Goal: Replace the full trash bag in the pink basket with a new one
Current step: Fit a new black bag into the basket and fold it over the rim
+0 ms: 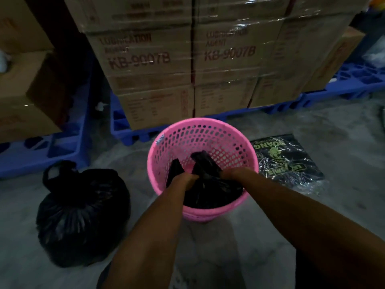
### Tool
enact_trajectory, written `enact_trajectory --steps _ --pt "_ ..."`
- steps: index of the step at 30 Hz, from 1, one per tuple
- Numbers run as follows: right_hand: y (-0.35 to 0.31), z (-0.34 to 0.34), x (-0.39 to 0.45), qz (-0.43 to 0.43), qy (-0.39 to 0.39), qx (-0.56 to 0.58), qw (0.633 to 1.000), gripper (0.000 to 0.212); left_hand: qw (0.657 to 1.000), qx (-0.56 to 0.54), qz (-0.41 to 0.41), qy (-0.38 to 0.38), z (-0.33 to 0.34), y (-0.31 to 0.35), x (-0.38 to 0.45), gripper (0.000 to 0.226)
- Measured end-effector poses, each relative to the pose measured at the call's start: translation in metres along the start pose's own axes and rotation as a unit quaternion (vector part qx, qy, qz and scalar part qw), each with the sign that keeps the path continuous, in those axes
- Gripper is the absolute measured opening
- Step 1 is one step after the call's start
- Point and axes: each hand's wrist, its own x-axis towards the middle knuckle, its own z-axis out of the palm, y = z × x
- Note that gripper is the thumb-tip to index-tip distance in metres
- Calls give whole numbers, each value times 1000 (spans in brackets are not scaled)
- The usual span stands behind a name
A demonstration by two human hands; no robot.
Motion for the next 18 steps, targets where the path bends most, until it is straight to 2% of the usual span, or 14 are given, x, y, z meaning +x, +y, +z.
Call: enact_trajectory --steps 2,4,5,7,8,11,13,15,16,17,18 --pt "-7 -11 2 -35 43 0 998 54 997 -12 33 62 -26 13 -2 44" --pt "-11 -30 -1 -54 104 -8 993 52 983 -114 79 119 -58 14 -4 38" --pt "-10 -40 -4 -84 145 -31 985 48 975 -131 94 156 -72 11 -3 35" --pt "-6 -58 -7 -127 176 -42 975 41 944 -243 104 196 -100 5 -14 29" --pt "-2 -64 -6 -139 180 -16 974 38 927 -298 112 199 -114 1 -14 33" --pt "7 -78 -8 -148 196 112 963 35 900 -373 133 180 -143 0 -29 63" --pt "11 -82 -8 -151 192 115 963 32 881 -386 136 238 -155 16 -40 55" --pt "10 -84 -11 -160 200 91 962 26 827 -375 165 386 -159 42 -58 39" --pt "8 -84 -11 -162 205 85 961 24 806 -326 213 446 -156 54 -67 32" --pt "7 -86 -11 -169 210 84 959 24 802 -240 275 473 -148 66 -75 26" --pt "5 -85 -11 -172 214 88 957 25 806 -118 345 467 -135 71 -79 20"
